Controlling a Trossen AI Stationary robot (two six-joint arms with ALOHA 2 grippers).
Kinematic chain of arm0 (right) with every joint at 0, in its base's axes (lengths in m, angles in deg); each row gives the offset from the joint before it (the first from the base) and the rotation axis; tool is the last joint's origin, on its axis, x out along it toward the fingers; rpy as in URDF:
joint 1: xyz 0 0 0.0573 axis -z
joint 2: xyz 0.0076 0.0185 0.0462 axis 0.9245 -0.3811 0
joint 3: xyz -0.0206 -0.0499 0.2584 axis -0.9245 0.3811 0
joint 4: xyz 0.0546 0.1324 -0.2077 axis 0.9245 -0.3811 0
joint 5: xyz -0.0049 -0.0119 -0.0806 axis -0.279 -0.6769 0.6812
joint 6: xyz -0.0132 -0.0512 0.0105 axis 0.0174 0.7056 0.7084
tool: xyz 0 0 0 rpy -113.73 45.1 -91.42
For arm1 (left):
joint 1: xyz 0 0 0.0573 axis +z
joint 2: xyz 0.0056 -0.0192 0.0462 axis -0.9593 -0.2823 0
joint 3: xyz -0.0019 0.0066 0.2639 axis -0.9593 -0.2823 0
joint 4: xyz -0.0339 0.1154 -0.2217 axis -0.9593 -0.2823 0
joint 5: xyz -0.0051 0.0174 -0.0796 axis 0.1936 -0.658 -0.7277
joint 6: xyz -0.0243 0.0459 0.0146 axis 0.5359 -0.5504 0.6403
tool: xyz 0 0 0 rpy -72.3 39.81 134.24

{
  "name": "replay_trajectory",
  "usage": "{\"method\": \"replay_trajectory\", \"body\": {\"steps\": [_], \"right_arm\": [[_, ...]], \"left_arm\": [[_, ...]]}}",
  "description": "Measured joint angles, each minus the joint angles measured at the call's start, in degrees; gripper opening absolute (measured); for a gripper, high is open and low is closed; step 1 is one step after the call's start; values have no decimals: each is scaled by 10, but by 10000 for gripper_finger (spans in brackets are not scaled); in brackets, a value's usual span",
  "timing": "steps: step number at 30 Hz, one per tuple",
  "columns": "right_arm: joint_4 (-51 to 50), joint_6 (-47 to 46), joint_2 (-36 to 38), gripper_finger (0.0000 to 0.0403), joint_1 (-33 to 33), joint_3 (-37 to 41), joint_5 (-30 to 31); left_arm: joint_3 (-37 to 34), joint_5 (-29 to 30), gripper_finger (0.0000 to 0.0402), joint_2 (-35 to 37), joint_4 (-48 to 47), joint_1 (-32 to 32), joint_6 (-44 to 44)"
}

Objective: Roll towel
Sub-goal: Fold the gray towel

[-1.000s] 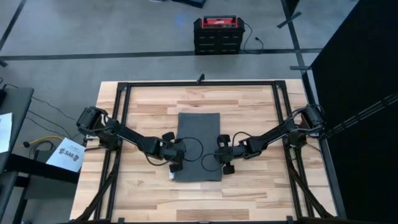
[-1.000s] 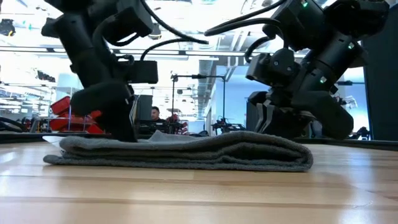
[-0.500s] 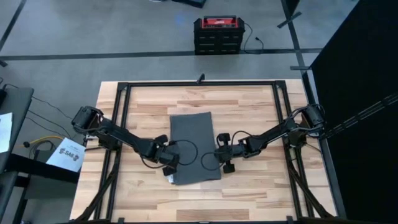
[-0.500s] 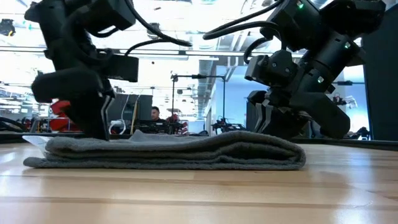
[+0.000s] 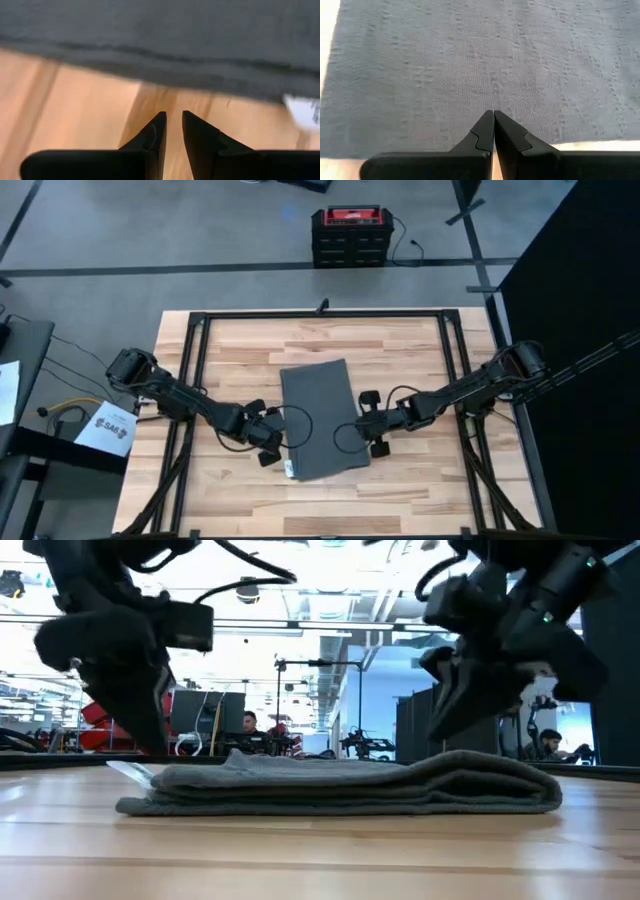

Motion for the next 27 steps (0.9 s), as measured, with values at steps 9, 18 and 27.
{"method": "replay_trajectory", "body": {"steps": [9, 18, 27], "right_arm": [[104, 13, -40, 15, -1, -1, -35], [261, 96, -199, 65, 16, -67, -54], [248, 172, -302, 66, 24, -194, -101]], "left_arm": [[-6, -2, 46, -97, 155, 0, -22], [0, -13, 46, -114, 246, 3, -67], [3, -14, 46, -114, 211, 3, -36]]}}
